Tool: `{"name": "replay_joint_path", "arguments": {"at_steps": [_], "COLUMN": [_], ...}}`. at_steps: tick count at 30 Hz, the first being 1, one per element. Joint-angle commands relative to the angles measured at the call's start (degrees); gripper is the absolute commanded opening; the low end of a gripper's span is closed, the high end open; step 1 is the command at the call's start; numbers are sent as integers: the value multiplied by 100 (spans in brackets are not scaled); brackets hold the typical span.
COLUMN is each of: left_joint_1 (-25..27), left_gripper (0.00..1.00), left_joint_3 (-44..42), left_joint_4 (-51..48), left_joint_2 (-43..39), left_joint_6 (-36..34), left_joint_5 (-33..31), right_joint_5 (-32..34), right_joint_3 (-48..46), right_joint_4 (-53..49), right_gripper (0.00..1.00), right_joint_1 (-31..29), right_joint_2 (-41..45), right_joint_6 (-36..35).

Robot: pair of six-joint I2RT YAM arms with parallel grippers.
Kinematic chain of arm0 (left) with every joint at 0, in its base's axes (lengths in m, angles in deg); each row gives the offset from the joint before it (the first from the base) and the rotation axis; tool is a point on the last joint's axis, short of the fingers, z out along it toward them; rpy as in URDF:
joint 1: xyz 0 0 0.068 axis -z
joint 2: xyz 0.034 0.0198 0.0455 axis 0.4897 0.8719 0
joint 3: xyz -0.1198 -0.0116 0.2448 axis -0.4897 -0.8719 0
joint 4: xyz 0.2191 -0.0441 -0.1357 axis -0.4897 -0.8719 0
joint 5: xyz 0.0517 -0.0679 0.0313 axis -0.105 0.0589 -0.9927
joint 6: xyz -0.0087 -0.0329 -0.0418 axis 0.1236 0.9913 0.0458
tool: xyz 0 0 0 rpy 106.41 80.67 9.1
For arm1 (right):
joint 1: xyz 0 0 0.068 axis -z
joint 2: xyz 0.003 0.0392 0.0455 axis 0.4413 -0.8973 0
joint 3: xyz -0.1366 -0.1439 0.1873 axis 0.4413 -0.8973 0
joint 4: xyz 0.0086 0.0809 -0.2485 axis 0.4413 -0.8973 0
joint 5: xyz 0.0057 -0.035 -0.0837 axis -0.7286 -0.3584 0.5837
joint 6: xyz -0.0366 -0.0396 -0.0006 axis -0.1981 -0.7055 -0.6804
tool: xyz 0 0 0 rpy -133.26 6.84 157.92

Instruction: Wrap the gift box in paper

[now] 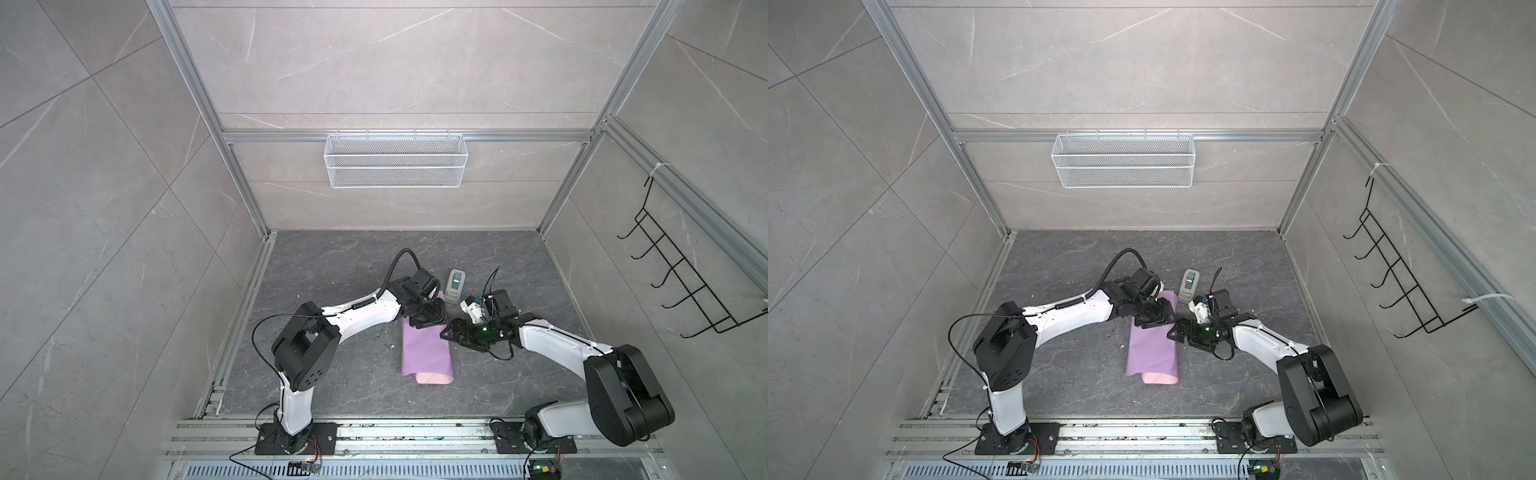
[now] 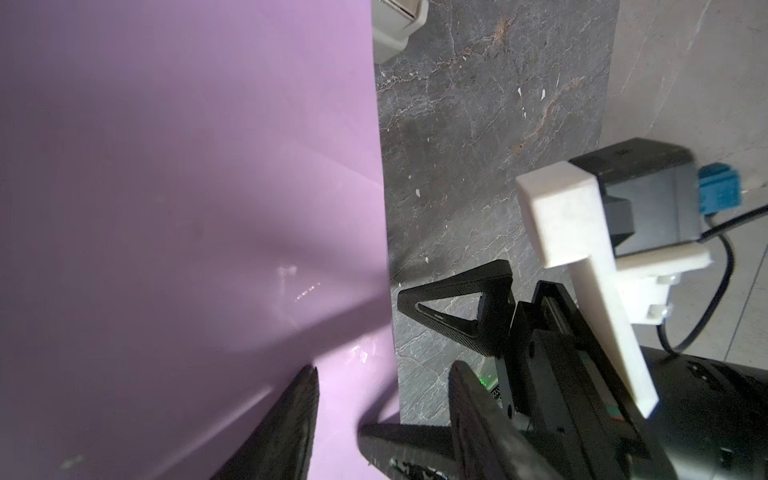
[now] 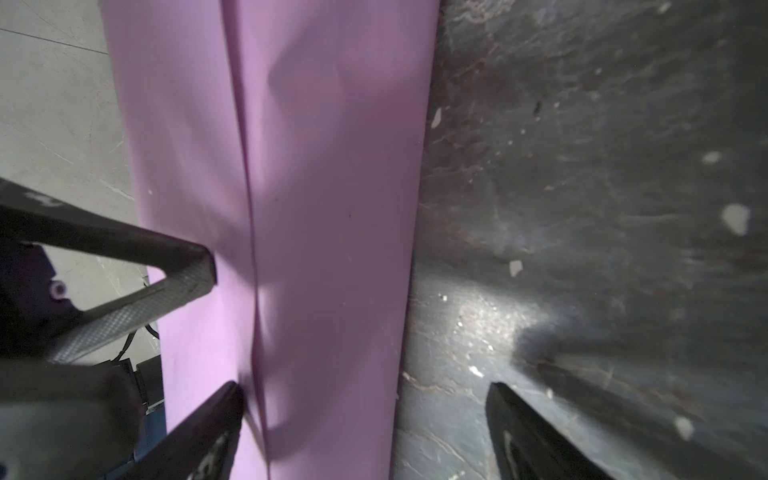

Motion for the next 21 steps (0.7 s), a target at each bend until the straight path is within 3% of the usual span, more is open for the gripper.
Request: {"name": "replay_joint_path", "arguments": {"at_steps": [1,13,21], "left_joint_1": [77,62,-276], "left_gripper": [55,60,62], "left_joint_3": [-68,738,-180], "left_joint_4": [-504,-981,-832], "left_joint_2": [284,-85,-1192], "left_joint_6": [-97,-482,-870], "left_joint_5": [-255,-603,-1411], "right_joint_5": [572,651,588], "right_joint_3": [-119,-208,-164], "right_joint_4": [-203,-308,-284], "right_gripper": [91,89,89], "right_joint_1": [-26,-26,-26], "right_joint_2": [-125,-188,-241], "right_joint_6": [-151,-209,-229]}}
